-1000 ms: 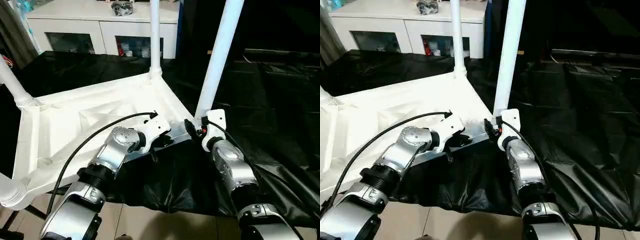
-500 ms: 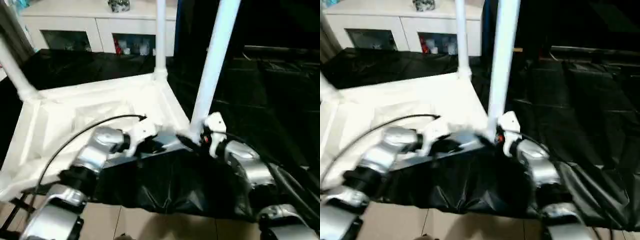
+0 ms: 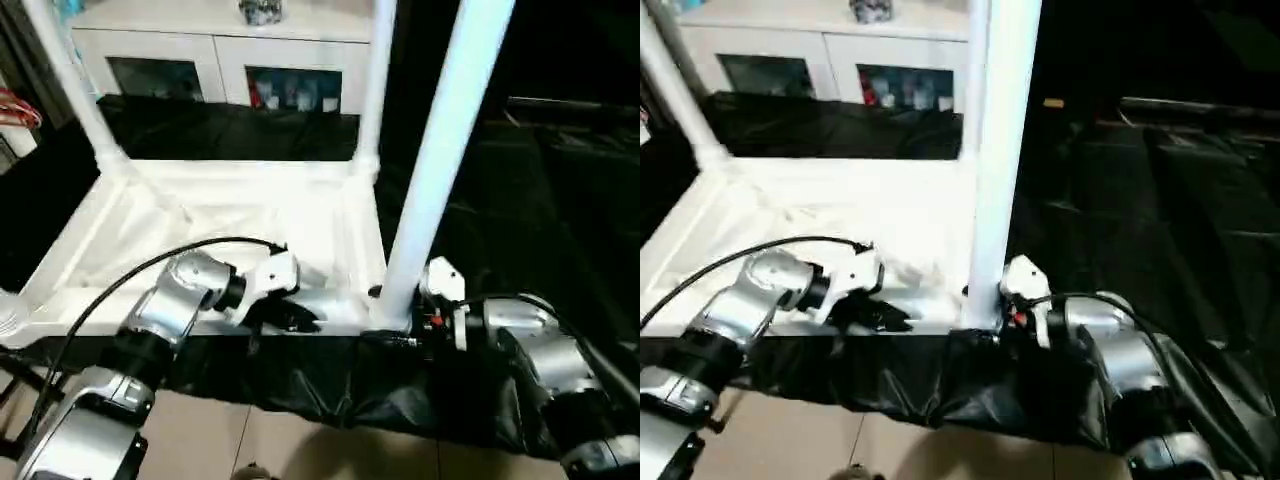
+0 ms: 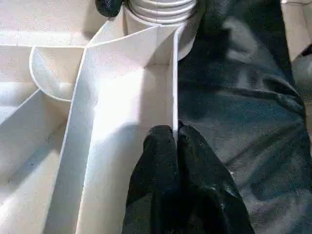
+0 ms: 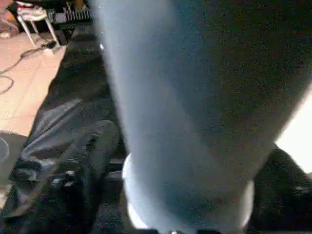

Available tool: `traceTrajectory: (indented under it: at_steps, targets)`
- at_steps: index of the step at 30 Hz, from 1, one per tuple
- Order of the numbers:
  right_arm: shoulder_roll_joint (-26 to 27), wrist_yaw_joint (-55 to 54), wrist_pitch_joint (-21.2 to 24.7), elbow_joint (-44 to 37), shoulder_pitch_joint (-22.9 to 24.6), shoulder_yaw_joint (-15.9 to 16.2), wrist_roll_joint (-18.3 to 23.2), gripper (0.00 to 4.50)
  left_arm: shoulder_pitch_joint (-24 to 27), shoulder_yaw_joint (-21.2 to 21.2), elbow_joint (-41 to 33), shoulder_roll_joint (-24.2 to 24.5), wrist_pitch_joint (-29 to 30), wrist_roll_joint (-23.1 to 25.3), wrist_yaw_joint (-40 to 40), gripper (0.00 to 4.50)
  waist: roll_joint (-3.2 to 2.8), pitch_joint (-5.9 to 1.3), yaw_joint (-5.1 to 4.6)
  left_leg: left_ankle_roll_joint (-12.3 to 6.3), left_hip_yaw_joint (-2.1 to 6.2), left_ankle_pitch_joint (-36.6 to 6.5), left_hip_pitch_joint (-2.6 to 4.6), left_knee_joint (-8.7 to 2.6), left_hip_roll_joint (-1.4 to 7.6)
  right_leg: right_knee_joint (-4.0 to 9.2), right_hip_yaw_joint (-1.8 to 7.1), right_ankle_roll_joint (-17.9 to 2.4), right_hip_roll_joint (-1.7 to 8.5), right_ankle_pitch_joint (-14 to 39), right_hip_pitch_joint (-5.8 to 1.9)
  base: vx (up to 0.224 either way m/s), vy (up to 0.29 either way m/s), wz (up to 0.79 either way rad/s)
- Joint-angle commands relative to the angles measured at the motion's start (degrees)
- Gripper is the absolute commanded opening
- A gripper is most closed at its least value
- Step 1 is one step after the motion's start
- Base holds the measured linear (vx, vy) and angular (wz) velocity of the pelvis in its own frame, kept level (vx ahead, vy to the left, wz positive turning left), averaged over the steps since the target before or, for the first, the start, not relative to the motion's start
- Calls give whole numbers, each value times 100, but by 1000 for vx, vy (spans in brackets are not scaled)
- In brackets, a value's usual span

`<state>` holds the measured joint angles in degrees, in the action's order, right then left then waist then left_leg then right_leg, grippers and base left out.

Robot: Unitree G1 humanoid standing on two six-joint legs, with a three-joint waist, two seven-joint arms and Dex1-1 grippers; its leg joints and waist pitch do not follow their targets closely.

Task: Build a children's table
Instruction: Rotate leg to tighten

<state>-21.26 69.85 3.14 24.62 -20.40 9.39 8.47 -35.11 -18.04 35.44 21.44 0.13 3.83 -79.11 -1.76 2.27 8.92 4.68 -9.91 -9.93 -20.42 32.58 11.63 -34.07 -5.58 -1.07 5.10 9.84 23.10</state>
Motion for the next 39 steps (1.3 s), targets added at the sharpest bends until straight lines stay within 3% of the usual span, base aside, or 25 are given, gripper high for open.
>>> traceTrajectory:
  at_steps: [1, 2, 4, 8, 11, 13, 17, 21, 22, 26, 27, 29, 30, 34, 36, 37, 39]
  targets:
    - [156, 243, 88, -331, 45, 377, 45, 342, -203, -91, 3, -196, -123, -58, 149, 0, -20, -332, -12, -290, 27, -1575, 40, -364, 180, 433, 288, -1108, 358, 1545, -304, 0, 0, 0]
    - [160, 234, 99, -362, 75, 395, 32, 327, -212, -76, 4, -208, -107, -65, 151, 0, 3, -332, -12, -274, 27, -1569, 30, -367, 177, 432, 287, -1081, 357, 1566, -313, 0, 0, 0]
    - [154, 225, 129, -427, 114, 419, 33, 315, -229, -68, 46, -227, -130, -55, 147, 0, -28, -337, -1, -262, 32, -1516, 32, -363, 176, 431, 288, -1057, 361, 1573, -312, 0, 0, 0]
    - [165, 194, 217, -543, 178, 442, 43, 284, -252, -83, 169, -279, -216, 6, 243, 0, 0, -346, 20, -304, 27, -1381, 12, -349, 173, 418, 285, -1037, 357, 1475, -316, 0, 0, 0]
    - [198, 98, 245, -545, 194, 432, 34, 275, -281, -62, 228, -323, -221, 19, 367, 0, -9, -335, 36, -295, 31, -1433, 16, -360, 178, 433, 285, -997, 368, 1646, -309, 0, 0, 0]
    - [276, -99, 248, -493, 206, 397, -3, 272, -312, -32, 285, -368, -212, 43, 515, 0, 18, -322, 38, -277, 27, -1504, 30, -369, 175, 462, 285, -924, 370, 1862, -296, 0, 0, 0]
    - [711, -1376, 54, 64, 72, 148, -366, 271, -445, 69, 425, -612, -3, 151, 1149, 0, 28, -286, 13, -133, 46, -1739, 66, -403, 158, 524, 280, -753, 395, 2487, -265, 0, 0, 0]
    - [1051, -2482, 79, 583, -130, -113, -554, 270, -551, 81, 533, -818, 198, 267, 1580, 0, 65, -273, -95, -49, 76, -1880, 80, -423, 133, 600, 254, -538, 410, 2966, -255, 0, 0, 0]
    - [1347, -3156, 178, 923, -282, -363, -480, 270, -641, 86, 616, -1032, 355, 346, 1944, 0, 58, -275, -113, -55, 78, -1873, 81, -427, 139, 596, 264, -567, 414, 2907, -241, 0, 0, 0]
    - [1581, -3749, 225, 1172, -399, -524, -474, 270, -710, 80, 687, -1209, 457, 417, 2227, 0, 58, -288, -123, -36, 79, -1805, 76, -428, 135, 574, 267, -628, 409, 2653, -244, 0, 0, 0]
    - [1888, -4367, 298, 1504, -574, -738, -430, 270, -762, 95, 714, -1451, 626, 452, 2541, 0, 36, -293, -121, -61, 72, -1762, 60, -427, 135, 558, 282, -664, 407, 2491, -251, 0, 0, 0]
    - [2090, -4637, 339, 1682, -691, -869, -366, 270, -771, 98, 698, -1591, 705, 466, 2701, 0, 32, -306, -140, -11, 76, -1739, 53, -431, 143, 525, 284, -765, 403, 2264, -261, 0, 0, 0]
    - [2320, -4837, 340, 1826, -813, -976, -282, 270, -760, 84, 657, -1740, 783, 473, 2854, 0, -1, -313, -128, -13, 67, -1719, 62, -423, 140, 517, 290, -808, 399, 2093, -258, 0, 0, 0]
    - [2476, -5060, 155, 1969, -917, -932, -395, 270, -674, 35, 515, -1843, 826, 481, 2893, 0, -21, -344, -131, -43, 56, -1588, 48, -409, 139, 446, 296, -961, 375, 1425, -292, 0, 0, 0]
    - [2528, -5107, -15, 2050, -947, -953, -416, 326, -606, 6, 423, -1858, 835, 499, 2891, 0, -39, -346, -141, -65, 52, -1556, 38, -406, 137, 430, 294, -1012, 372, 1239, -304, 0, 0, 0]
    - [2533, -5072, -40, 2045, -942, -975, -376, 339, -571, -1, 381, -1836, 840, 488, 2863, 0, -66, -335, -145, -75, 50, -1621, 38, -411, 131, 444, 290, -1006, 373, 1310, -306, 0, 0, 0]
    - [2483, -4945, -13, 1977, -913, -986, -354, 349, -510, 6, 331, -1742, 824, 461, 2793, 0, -56, -320, -156, -94, 51, -1754, 44, -421, 128, 474, 287, -968, 371, 1522, -309, 0, 0, 0]
